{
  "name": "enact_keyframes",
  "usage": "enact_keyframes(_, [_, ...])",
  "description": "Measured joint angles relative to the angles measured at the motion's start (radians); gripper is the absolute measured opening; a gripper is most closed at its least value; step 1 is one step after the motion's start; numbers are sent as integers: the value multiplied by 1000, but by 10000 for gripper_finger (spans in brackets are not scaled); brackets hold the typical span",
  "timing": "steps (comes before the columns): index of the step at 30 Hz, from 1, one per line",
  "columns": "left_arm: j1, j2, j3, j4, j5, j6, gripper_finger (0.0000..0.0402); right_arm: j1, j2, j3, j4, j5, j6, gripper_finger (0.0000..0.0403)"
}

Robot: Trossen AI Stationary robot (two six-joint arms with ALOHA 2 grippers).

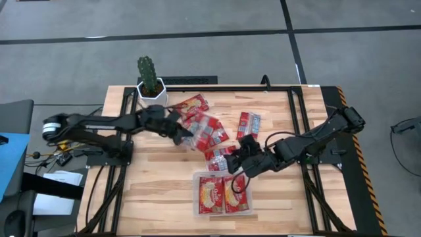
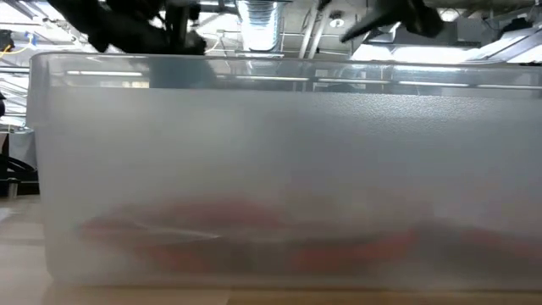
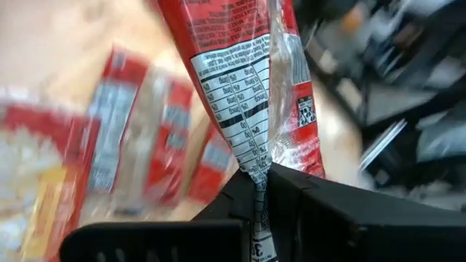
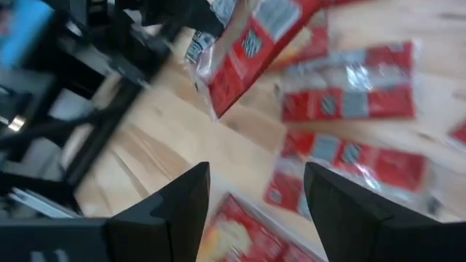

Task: Sort popcorn bags into baskets
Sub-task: Put the red popcorn bag into the transparent bin

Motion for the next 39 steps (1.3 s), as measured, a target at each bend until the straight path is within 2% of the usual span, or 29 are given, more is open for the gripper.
enact_keyframes(7, [-52, -162, 2, 118, -113, -52, 1, -64, 0, 0, 250, 35, -169, 244])
enact_keyframes(14, [-123, -188, 2, 164, -158, -63, 1, -154, 0, 0, 457, 20, -373, 244])
enact_keyframes(21, [-175, -184, 3, 169, -231, -50, 0, -223, 0, 0, 505, -71, -432, 244])
enact_keyframes(28, [-185, -184, 3, 188, -241, -50, 0, -262, 0, 0, 532, -144, -473, 239])
enact_keyframes(34, [-185, -184, 3, 224, -247, -49, 0, -290, 0, 0, 551, -200, -511, 177])
enact_keyframes(39, [-186, -184, 3, 223, -251, -49, 3, -291, 0, 0, 566, -210, -531, 74])
